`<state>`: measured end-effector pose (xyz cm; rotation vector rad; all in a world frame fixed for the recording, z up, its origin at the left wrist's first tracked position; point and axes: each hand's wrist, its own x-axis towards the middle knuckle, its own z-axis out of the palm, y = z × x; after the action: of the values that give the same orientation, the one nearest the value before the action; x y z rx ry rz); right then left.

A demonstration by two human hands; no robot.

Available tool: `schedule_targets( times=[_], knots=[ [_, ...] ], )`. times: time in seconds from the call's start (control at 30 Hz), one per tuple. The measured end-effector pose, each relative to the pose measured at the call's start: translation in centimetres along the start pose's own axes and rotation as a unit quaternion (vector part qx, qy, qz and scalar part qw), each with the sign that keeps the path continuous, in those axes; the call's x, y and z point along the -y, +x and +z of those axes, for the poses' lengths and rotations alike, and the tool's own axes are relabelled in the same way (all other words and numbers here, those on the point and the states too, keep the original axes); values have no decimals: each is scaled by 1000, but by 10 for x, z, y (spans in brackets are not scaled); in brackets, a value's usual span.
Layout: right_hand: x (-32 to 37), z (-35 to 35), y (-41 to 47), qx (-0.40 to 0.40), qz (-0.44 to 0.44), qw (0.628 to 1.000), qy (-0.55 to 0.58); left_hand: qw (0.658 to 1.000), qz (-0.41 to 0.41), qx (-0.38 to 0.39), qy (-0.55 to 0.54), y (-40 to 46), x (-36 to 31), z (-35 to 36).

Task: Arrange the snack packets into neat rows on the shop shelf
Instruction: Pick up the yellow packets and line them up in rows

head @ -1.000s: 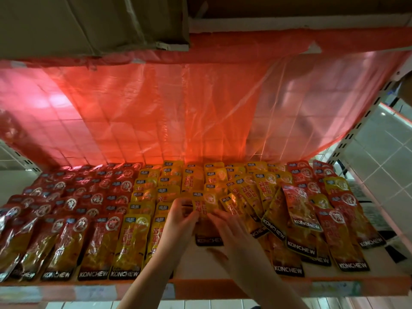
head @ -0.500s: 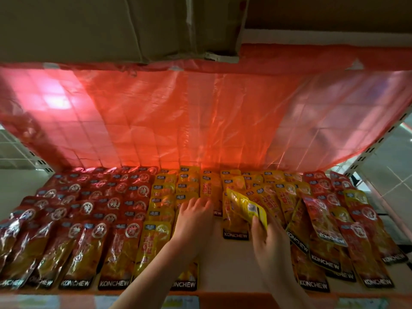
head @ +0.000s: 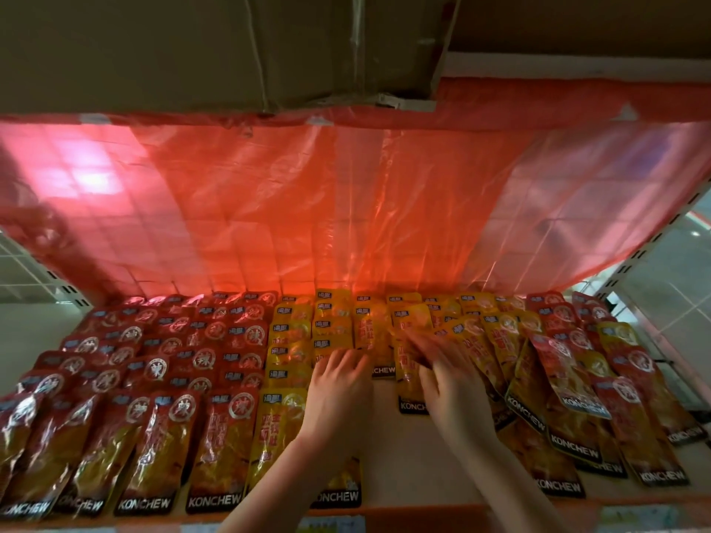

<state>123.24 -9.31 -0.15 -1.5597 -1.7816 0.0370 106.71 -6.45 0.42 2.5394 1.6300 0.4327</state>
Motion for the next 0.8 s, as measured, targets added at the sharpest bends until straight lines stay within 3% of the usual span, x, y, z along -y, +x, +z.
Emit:
schedule_targets(
  times=[0.27,0.57,0.8],
  knots=[
    [12,37,0,172,-9,979,-108,996,-53,-29,-58,-7,21,-26],
    [16,36,0,207,0,959,-195,998,-11,16,-57,-6,8,-16],
    [17,23,5,293,30,935,-197,998,22,67,-8,-7,2,-4]
  ],
)
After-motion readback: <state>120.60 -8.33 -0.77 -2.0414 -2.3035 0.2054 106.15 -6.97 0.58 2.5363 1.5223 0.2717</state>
